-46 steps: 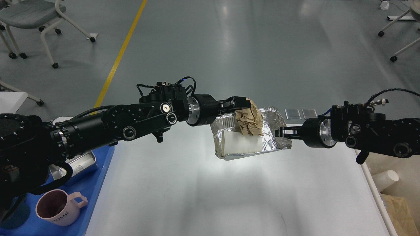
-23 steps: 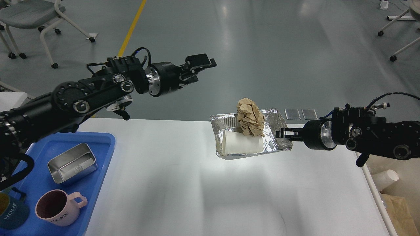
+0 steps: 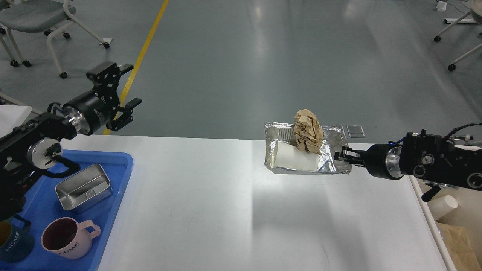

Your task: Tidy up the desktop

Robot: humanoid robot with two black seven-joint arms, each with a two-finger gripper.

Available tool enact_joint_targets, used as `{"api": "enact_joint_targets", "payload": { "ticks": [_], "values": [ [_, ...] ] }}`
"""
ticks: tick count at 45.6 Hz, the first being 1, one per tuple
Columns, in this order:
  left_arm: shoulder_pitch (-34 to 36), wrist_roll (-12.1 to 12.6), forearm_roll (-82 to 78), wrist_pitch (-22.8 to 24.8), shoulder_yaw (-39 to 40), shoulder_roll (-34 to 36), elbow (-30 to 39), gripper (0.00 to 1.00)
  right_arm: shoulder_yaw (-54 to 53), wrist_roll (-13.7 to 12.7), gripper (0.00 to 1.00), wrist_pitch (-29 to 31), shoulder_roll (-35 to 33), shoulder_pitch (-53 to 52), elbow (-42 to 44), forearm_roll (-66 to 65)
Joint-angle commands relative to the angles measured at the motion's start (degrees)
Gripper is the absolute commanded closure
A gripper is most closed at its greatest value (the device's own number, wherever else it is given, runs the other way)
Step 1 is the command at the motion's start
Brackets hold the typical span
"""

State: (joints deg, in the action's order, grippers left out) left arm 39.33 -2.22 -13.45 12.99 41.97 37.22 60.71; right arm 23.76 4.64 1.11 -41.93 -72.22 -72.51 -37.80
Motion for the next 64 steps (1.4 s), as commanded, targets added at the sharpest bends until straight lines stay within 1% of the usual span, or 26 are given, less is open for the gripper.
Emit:
{"api": "enact_joint_targets", "payload": {
  "ticks": [1, 8, 13, 17, 23, 29, 33, 38, 41, 43, 51, 57, 64],
  "values": [
    [-10.0, 0.2, 0.1, 2.1, 11.0, -2.0, -0.1, 0.04, -1.0, 0.1, 1.0, -0.8, -3.8, 1.5, 0.0, 3.0],
    [-19.1, 0.4, 0.2, 3.7, 22.5, -6.7, -0.4, 0.04, -1.2, 0.1, 1.0, -2.8, -7.6, 3.8, 0.0, 7.9],
    [-22.1, 0.4, 0.3, 4.2, 27.0, -9.7, -0.9, 0.04, -1.2, 0.7, 1.0, -3.5, -11.2, 6.1, 0.4, 9.1],
    [-23.9, 0.4, 1.1, 4.3, 28.3, -12.2, -1.0, 0.04, -1.3, 1.2, 1.0, -4.6, -13.2, 8.6, 2.3, 9.8],
    [-26.0, -0.1, 2.6, 4.5, 29.6, -14.9, -1.2, 0.04, -1.7, 1.6, 1.0, -5.8, -15.6, 11.7, 3.0, 14.2],
    [-26.4, -0.1, 3.1, 4.5, 29.8, -17.5, -1.8, 0.04, -1.9, 1.9, 1.0, -7.8, -17.7, 13.8, 3.5, 18.8],
    [-26.4, -0.2, 3.1, 4.5, 29.8, -17.8, -2.0, 0.04, -1.9, 1.9, 1.0, -7.9, -18.4, 15.0, 5.3, 22.0],
    [-26.4, -0.2, 3.0, 4.5, 29.7, -17.7, -2.3, 0.04, -1.9, 2.1, 1.0, -7.9, -18.3, 17.9, 8.9, 25.6],
    [-26.3, -0.3, 3.0, 4.5, 29.8, -17.7, -2.4, 0.04, -1.9, 2.7, 1.0, -7.8, -17.9, 19.4, 10.7, 26.8],
    [-26.3, -0.4, 3.0, 4.5, 29.9, -17.7, -2.4, 0.04, -1.9, 2.8, 1.0, -7.8, -17.6, 21.1, 13.2, 28.5],
    [-26.3, -3.7, 3.0, 4.4, 29.5, -17.8, -2.4, 0.04, -1.9, 2.7, 1.0, -7.9, -13.6, 26.3, 21.6, 33.6],
    [-26.2, -3.7, 3.0, 4.3, 29.0, -18.0, -2.4, 0.04, -1.9, 2.3, 1.0, -7.9, -10.3, 30.5, 28.6, 36.7],
    [-26.1, -3.4, 3.0, 4.1, 29.0, -18.2, -2.4, 0.04, -2.0, 1.6, 1.0, -7.9, -5.1, 35.0, 39.8, 44.2]
  ]
}}
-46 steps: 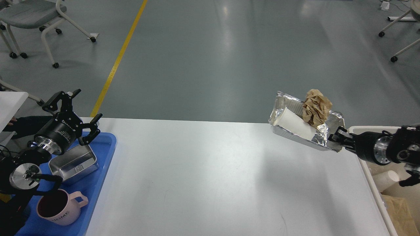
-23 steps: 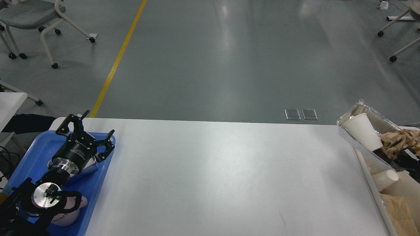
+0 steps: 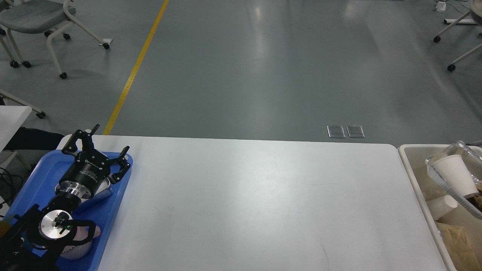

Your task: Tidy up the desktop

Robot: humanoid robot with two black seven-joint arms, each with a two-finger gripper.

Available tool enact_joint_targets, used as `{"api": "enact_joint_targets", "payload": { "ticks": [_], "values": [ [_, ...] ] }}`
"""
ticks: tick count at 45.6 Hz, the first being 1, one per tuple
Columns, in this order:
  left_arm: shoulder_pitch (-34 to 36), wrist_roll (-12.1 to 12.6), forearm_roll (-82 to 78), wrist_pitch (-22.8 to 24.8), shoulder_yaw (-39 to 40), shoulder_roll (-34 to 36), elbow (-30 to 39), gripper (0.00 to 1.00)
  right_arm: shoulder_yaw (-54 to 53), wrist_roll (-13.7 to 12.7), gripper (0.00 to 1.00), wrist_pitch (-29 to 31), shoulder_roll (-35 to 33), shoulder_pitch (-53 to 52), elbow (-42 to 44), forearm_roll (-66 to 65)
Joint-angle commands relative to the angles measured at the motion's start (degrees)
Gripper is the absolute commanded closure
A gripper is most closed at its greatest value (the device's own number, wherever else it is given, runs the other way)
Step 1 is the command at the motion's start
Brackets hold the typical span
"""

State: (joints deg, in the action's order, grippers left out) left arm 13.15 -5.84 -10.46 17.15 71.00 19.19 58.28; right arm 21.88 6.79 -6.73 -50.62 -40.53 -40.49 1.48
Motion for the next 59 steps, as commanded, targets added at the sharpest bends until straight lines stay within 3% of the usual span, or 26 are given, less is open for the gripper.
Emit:
{"api": "enact_joint_targets", "payload": {
  "ticks": [1, 3, 4, 5, 10, 28, 31, 38, 43, 52, 59],
  "values": [
    [0.1, 0.2, 0.0, -0.1, -0.1, -0.2, 0.0, 0.04, -0.1, -0.5, 0.98, -0.1, 4.3, 3.9, 9.2, 5.6],
    [0.1, 0.2, 0.0, -0.1, 0.0, -0.2, 0.0, 0.04, -0.3, -0.5, 0.68, -0.1, 5.7, 4.9, 11.9, 6.5],
    [0.0, 0.2, 0.0, -0.1, -0.1, -0.2, 0.0, 0.04, -0.4, -0.5, 0.41, -0.1, 6.4, 5.4, 13.2, 6.7],
    [0.0, 0.2, 0.0, 0.0, -0.1, -0.2, 0.0, 0.04, -0.5, -0.5, 0.01, -0.4, 7.2, 5.8, 14.7, 6.8],
    [0.0, 0.3, 0.0, 0.0, -0.1, -0.2, 0.0, 0.04, -0.5, -0.5, 0.0, -0.6, 10.6, 6.8, 19.7, 6.8],
    [0.6, 0.5, -0.2, -0.6, -0.1, 0.0, 0.0, 0.04, -0.3, 0.0, 0.0, -1.4, 12.2, 6.9, 21.6, 6.5],
    [1.1, 0.6, -0.3, -0.7, -0.1, -0.1, 0.0, 0.04, 0.1, 0.1, 0.0, -1.8, 14.7, 6.2, 23.6, 5.6],
    [1.4, 0.6, -0.9, -1.7, -0.1, -0.2, 0.0, 0.04, 2.3, 1.2, 0.0, -9.7, 24.9, 6.4, 32.1, 0.7],
    [1.4, 0.6, -0.9, -1.8, -0.1, -0.4, 0.3, 0.04, -1.9, 2.1, 0.0, -9.5, 28.2, 4.2, 33.8, 2.4],
    [1.2, 0.6, -0.9, -1.7, -0.1, -0.6, 0.3, 0.04, -28.5, 2.0, 0.0, -5.5, 28.9, -1.5, 32.9, 5.6],
    [1.0, 0.6, -0.9, -1.9, -0.2, -1.2, 0.3, 0.04, -42.5, 1.8, 0.0, 11.4, 29.1, -5.0, 30.9, 6.5]
  ]
}}
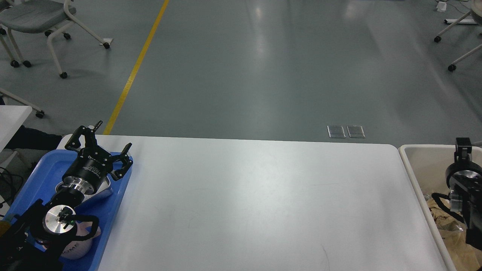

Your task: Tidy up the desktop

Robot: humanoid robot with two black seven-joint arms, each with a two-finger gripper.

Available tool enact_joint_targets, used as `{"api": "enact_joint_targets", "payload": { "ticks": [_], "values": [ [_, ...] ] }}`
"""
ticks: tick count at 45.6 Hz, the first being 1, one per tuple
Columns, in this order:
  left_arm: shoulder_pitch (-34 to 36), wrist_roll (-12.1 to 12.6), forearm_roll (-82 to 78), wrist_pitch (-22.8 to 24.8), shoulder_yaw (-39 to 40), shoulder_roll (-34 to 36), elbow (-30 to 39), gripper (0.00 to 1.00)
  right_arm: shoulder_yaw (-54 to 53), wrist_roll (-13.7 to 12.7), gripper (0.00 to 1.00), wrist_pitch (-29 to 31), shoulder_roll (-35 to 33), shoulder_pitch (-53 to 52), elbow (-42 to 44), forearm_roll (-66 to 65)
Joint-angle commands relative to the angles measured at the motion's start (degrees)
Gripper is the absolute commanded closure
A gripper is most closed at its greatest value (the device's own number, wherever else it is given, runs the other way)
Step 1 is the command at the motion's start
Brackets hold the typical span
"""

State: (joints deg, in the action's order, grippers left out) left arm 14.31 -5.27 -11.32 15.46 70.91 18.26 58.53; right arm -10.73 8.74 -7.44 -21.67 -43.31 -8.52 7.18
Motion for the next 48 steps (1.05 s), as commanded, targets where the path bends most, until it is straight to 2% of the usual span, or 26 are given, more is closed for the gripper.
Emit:
{"api": "enact_joint_targets", "payload": {
  "ticks": [1, 5, 10, 17, 24, 31, 37, 48],
  "values": [
    [-0.2, 0.0, 0.0, -0.3, -0.1, -0.2, 0.0, 0.04, -12.2, -0.1, 0.0, 14.8, 0.1, -2.3, -1.1, 0.8],
    [-0.3, -0.1, 0.0, -0.4, -0.1, -0.2, 0.0, 0.04, -21.2, -0.1, 0.0, 22.3, 0.1, -2.2, -1.1, 0.8],
    [-0.3, -0.1, 0.0, -0.5, -0.1, -1.0, 0.0, 0.04, -31.9, 0.0, 0.0, 26.2, 0.7, -2.0, -3.7, 0.8],
    [-0.5, -0.2, 0.0, -0.5, -0.1, -2.8, 0.0, 0.04, -44.5, 0.0, 0.0, 28.1, 2.6, 2.3, -15.5, 0.5],
    [-0.8, -0.2, 0.0, -0.5, -0.1, -3.2, 0.5, 0.04, -49.6, 0.1, 0.0, 28.4, 5.2, 7.9, -31.0, -0.1],
    [-1.9, -0.3, 0.0, -0.5, 0.0, -3.1, 0.9, 0.04, -54.7, 0.2, 0.0, 28.0, 8.1, 15.2, -42.4, -1.5],
    [-2.8, -0.9, 0.2, -0.4, 0.5, -3.1, 1.7, 0.04, -59.2, 0.1, 0.0, 27.9, 9.7, 21.5, -44.5, -8.8],
    [-2.8, -1.1, 0.2, -0.5, 1.4, -3.2, 2.6, 0.04, -60.1, 0.2, 0.0, 28.4, 9.9, 26.5, -44.7, -9.9]
  ]
}}
